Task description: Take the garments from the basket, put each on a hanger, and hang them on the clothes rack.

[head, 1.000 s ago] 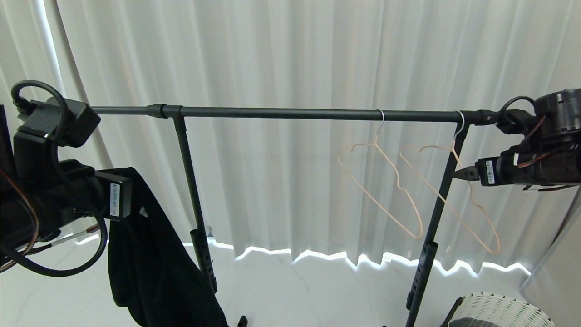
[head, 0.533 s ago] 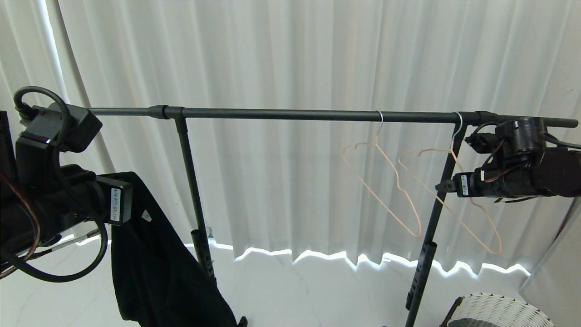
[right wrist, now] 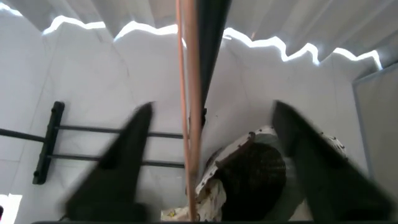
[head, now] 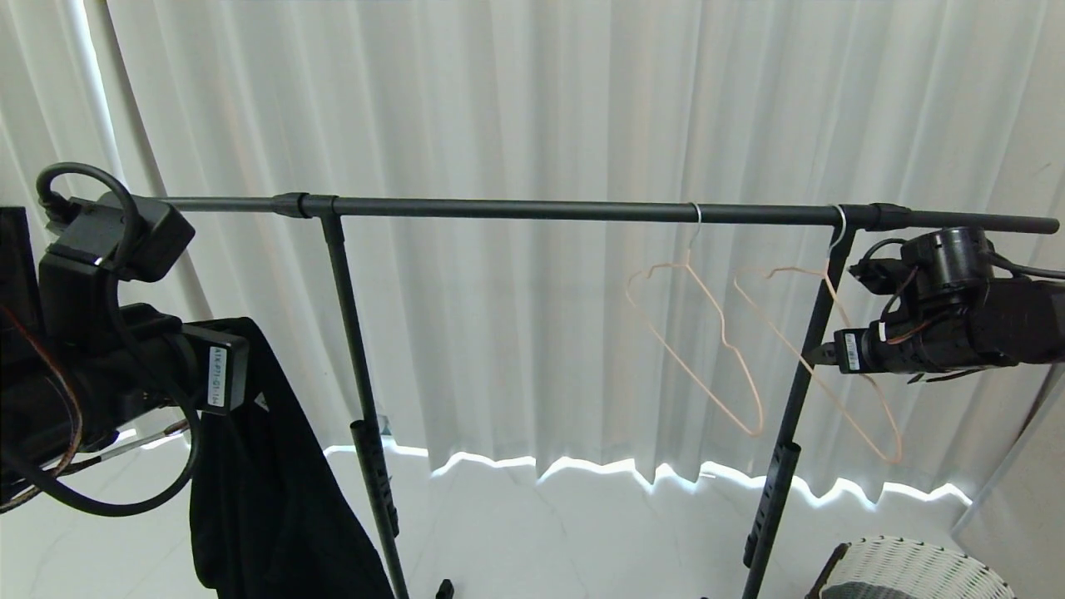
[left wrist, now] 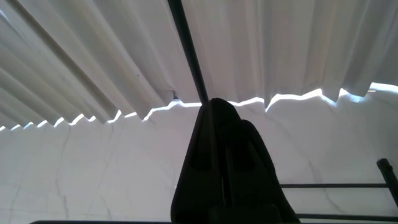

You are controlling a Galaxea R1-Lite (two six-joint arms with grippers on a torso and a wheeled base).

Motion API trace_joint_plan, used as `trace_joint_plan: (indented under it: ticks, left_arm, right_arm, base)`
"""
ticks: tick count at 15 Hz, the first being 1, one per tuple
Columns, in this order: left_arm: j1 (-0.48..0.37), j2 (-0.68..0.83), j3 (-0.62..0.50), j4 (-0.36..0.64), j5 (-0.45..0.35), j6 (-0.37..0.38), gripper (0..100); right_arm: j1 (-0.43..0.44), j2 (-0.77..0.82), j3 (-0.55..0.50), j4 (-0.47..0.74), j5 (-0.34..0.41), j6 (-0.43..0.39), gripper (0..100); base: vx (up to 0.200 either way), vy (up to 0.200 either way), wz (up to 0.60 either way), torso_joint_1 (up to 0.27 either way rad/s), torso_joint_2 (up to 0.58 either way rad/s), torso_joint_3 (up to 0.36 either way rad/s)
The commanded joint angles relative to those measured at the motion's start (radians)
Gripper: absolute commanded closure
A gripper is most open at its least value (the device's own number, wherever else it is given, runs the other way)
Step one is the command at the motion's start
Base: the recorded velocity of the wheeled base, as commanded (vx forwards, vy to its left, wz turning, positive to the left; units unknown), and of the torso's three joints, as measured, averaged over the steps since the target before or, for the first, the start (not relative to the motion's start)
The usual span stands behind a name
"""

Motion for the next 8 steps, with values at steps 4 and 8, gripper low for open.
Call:
trace_joint_plan:
  ticks: [4,8]
  left_arm:
    - [0.001,-0.001,0.000,0.001,0.000,0.000,100]
    - [0.001,-0.002,0.000,-0.001,0.000,0.000,100]
  right_arm:
    - [0.002,-0.021,0.002,0.005,0.000,0.000,100]
    - [0.002,-0.035,0.002,0.002,0.000,0.002,100]
  base:
    - [0.000,0.000,0.00,0.000,0.00,0.000]
    - [0.000,0.000,0.00,0.000,0.00,0.000]
